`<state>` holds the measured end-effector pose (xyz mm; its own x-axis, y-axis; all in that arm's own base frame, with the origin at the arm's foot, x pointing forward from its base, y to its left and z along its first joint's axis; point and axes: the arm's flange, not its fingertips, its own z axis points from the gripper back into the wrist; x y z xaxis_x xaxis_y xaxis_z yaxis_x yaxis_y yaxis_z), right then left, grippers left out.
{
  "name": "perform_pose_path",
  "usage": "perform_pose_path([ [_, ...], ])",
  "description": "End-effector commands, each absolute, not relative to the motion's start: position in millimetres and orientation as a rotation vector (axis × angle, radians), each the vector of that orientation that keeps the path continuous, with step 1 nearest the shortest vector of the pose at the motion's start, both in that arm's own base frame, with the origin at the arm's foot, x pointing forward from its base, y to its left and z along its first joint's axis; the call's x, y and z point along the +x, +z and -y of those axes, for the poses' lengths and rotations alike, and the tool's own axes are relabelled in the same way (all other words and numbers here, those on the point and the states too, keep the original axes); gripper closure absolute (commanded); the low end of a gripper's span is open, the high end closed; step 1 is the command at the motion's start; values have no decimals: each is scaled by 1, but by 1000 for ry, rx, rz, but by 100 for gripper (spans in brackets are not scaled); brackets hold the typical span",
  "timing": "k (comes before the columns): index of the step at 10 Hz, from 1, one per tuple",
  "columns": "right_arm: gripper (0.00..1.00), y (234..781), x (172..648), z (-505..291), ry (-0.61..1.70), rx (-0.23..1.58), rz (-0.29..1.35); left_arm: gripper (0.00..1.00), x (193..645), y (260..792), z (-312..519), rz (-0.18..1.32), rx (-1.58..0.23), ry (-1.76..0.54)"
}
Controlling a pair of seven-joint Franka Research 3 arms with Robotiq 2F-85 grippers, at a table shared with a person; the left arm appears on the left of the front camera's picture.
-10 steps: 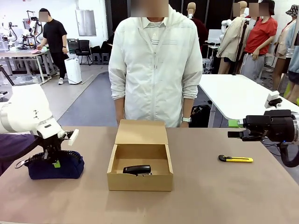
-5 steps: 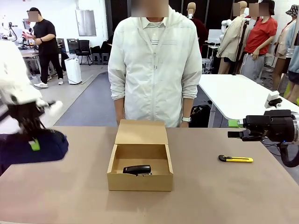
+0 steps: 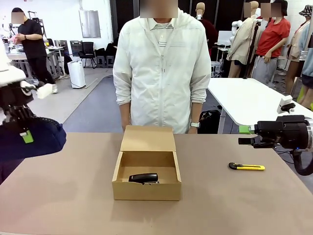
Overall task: Pack the items into the box.
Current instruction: Pick up the item specified by the human and place it in the Mailer Box.
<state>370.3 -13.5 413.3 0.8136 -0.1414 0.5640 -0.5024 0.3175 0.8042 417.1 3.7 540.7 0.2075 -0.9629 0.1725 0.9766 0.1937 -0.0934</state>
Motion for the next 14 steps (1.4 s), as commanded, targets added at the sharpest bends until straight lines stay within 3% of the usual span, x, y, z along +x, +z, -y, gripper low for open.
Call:
perform_pose_path([
  [1, 0, 416, 371, 12, 250, 1247, 629, 100, 420, 534, -3, 60, -185, -1379],
  [3, 0, 416, 371, 12, 250, 1247, 629, 100, 421, 532, 0, 61, -204, -1371],
  [4, 0, 416, 371, 12, 250, 1247, 629, 100, 419, 538, 56, 82, -234, -1411],
  [6, 0, 416, 371, 12, 250, 1247, 629, 100, 417, 541, 155, 64, -129, -1412],
  [8, 0, 416, 371, 12, 250, 1247, 629, 100, 420, 532, 253, 39, -33, -1568],
  [10, 0, 416, 371, 12, 250, 1247, 629, 100, 417, 519, 320, 110, 30, -1569],
  [14, 0, 416, 371, 12, 250, 1247, 629, 100, 433, 483, 371, 156, 69, -1615],
])
